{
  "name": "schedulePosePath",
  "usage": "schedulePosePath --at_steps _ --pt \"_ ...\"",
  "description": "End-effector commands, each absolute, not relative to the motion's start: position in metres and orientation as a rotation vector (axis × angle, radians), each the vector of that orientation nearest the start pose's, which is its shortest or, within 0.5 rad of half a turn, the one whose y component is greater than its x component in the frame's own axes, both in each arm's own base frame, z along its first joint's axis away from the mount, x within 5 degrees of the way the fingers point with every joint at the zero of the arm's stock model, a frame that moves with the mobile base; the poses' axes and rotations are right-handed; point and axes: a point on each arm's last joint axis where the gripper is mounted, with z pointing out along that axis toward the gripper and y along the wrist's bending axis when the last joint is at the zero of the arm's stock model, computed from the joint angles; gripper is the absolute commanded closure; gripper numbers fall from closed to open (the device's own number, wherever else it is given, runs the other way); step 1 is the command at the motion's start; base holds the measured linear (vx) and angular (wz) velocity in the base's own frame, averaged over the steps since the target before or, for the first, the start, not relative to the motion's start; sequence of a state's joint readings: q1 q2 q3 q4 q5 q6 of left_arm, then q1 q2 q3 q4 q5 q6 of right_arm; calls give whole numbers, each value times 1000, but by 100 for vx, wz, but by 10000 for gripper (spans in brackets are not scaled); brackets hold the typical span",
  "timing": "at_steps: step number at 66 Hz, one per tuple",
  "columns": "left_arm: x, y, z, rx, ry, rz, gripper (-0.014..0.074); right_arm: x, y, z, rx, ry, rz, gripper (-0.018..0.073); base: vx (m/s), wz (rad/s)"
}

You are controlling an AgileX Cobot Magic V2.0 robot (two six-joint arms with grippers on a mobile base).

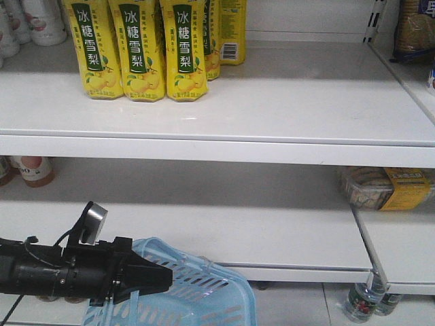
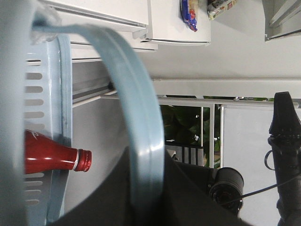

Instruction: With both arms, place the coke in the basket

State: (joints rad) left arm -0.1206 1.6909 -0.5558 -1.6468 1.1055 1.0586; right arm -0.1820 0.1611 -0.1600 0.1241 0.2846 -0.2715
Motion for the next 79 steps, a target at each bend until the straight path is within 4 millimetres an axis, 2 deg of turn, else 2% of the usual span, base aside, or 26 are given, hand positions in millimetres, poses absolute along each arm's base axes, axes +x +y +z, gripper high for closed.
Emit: schedulePosePath --at_steps 1,12,58,66,72,79 --pt "236 -114 190 -183 2259 -1887 602 67 -10 247 8 1680 -237 571 0 0" --pt "236 -114 190 -183 2259 -1887 602 67 -11 253 17 1614 -247 569 0 0" --pt "235 -116 190 -172 2265 -1891 603 67 -11 253 33 1617 -227 569 0 0" --pt "230 -117 197 -33 2234 -1862 604 67 -11 253 33 1617 -227 569 0 0" --pt "217 -121 211 135 2193 -1821 604 67 -11 253 32 1616 -228 569 0 0" --pt "197 -121 226 227 2127 -1796 604 67 -11 253 32 1616 -228 569 0 0"
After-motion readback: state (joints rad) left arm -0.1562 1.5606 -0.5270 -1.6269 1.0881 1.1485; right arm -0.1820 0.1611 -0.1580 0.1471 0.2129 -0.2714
